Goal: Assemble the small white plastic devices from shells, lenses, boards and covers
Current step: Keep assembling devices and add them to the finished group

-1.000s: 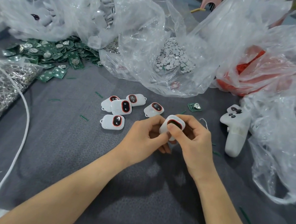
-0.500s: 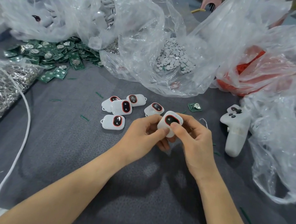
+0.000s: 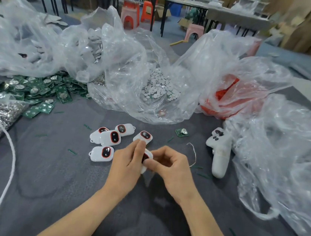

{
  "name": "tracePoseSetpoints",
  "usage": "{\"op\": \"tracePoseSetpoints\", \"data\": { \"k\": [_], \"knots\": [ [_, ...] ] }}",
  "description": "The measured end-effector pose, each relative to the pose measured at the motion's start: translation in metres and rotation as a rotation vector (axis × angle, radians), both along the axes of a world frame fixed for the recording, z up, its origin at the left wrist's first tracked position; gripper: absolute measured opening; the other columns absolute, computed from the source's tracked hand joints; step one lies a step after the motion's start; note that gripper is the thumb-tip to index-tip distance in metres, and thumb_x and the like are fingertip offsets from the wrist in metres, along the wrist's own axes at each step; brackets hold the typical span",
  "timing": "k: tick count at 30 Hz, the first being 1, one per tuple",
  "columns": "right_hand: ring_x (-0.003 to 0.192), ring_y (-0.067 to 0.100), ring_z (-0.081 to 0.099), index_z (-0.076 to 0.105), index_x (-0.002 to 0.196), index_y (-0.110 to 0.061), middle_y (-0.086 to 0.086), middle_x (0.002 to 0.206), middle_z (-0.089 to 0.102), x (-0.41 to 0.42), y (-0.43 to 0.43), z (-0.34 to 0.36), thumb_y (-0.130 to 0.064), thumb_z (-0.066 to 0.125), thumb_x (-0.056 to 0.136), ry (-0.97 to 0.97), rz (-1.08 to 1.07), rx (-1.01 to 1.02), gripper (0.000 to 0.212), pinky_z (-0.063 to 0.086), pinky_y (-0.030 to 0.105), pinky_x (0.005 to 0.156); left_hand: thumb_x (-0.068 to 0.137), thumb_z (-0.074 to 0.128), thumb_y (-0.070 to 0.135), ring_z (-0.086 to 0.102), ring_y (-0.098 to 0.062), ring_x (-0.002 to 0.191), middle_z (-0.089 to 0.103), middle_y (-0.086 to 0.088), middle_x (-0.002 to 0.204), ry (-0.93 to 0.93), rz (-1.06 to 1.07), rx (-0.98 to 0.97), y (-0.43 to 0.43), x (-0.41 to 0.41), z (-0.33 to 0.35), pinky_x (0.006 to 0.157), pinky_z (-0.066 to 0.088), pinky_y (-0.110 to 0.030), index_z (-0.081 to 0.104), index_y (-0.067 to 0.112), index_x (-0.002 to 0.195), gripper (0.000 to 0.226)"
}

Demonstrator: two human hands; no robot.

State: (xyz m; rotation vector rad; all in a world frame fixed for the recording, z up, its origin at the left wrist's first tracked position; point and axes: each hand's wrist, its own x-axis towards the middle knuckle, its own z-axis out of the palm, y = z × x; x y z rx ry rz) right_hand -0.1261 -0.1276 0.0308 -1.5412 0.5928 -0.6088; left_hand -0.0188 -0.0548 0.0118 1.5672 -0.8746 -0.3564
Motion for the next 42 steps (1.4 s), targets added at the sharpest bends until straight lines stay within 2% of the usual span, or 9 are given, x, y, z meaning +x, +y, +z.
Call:
{"op": "tracePoseSetpoints", "data": {
  "k": [6,10,14,18,21,29,35,39,42],
  "knots": [
    [0.051,-0.001,0.043,0.058,0.060,-0.015,-0.011,0.051,0.054,0.005,-0.007,0.010,-0.016,0.081,0.074,0.132,-0.091,-0.236,0.027,0.035,0.015,0.053,0.077,0.040,0.018,0.036,-0.011,0.054,0.041,-0.001,0.057,0.272,-0.118,-0.060,-0.032,0.008,0.016,0.050,0.031,-0.026,0.044,0.013,0.058,0.020],
    [0.058,0.004,0.056,0.069,0.067,-0.017,-0.003,0.062,0.066,-0.007,-0.049,0.054,-0.022,0.077,0.078,0.197,0.052,-0.280,0.014,0.045,0.019,0.059,0.086,0.037,0.005,0.032,-0.011,0.041,0.036,0.004,0.043,0.406,-0.142,-0.069,-0.058,0.013,0.022,0.039,0.026,-0.019,0.034,0.023,0.042,0.047],
    [0.049,0.007,0.059,0.071,0.076,-0.003,0.000,0.059,0.066,-0.011,-0.140,0.093,-0.011,0.066,0.087,0.152,-0.406,-0.313,0.015,0.049,0.019,0.053,0.098,0.034,0.014,0.020,-0.013,0.035,0.027,0.000,0.039,0.633,-0.226,-0.083,-0.068,0.027,0.015,0.038,0.013,-0.016,0.034,0.020,0.041,0.057],
    [0.073,0.025,0.063,0.069,0.092,0.008,0.021,0.085,0.069,-0.005,-0.229,0.097,0.001,0.049,0.083,0.539,-0.730,-0.440,0.023,0.053,0.031,0.068,0.099,0.032,0.016,0.019,-0.012,0.033,0.024,0.000,0.037,0.642,-0.262,-0.166,-0.065,0.030,0.013,0.040,0.009,-0.027,0.034,0.020,0.041,0.058],
    [0.104,0.033,0.060,0.069,0.101,0.008,0.022,0.110,0.067,0.010,-0.262,0.087,0.013,0.043,0.080,0.717,-0.679,-0.524,0.034,0.049,0.037,0.092,0.098,0.030,0.017,0.017,-0.011,0.034,0.024,0.003,0.036,0.664,-0.211,-0.180,-0.065,0.034,0.011,0.038,0.011,-0.026,0.032,0.019,0.044,0.054],
    [0.115,0.035,0.054,0.048,0.133,0.001,0.021,0.128,0.055,0.051,-0.292,0.059,-0.002,0.049,0.092,1.192,-0.404,-0.698,0.041,0.044,0.037,0.095,0.083,0.035,0.027,0.022,-0.013,0.035,0.028,0.000,0.034,0.503,-0.096,-0.128,-0.069,0.045,0.006,0.038,0.019,-0.023,0.035,0.024,0.037,0.046],
    [0.103,0.038,0.060,0.058,0.112,0.004,0.024,0.112,0.061,0.052,-0.299,0.060,0.007,0.047,0.086,1.071,-0.525,-0.763,0.029,0.041,0.033,0.071,0.083,0.036,0.028,0.027,-0.012,0.035,0.033,0.000,0.036,0.529,-0.065,-0.176,-0.071,0.046,0.007,0.038,0.022,-0.021,0.041,0.022,0.038,0.046],
    [0.075,0.024,0.059,0.051,0.053,-0.018,0.003,0.064,0.055,0.045,-0.299,0.062,0.010,0.048,0.075,0.899,-0.612,-0.677,0.036,0.039,0.029,0.062,0.092,0.032,0.016,0.026,-0.012,0.036,0.033,0.002,0.035,0.497,-0.073,-0.177,-0.073,0.047,0.005,0.037,0.024,-0.020,0.041,0.023,0.036,0.057],
    [0.080,0.021,0.060,0.060,0.064,-0.014,0.001,0.072,0.059,0.038,-0.295,0.066,0.006,0.062,0.075,0.756,-0.664,-0.502,0.024,0.050,0.031,0.069,0.087,0.033,0.023,0.025,-0.013,0.037,0.031,0.003,0.035,0.472,-0.101,-0.155,-0.072,0.047,0.004,0.041,0.023,-0.024,0.040,0.024,0.037,0.051]
  ]
}}
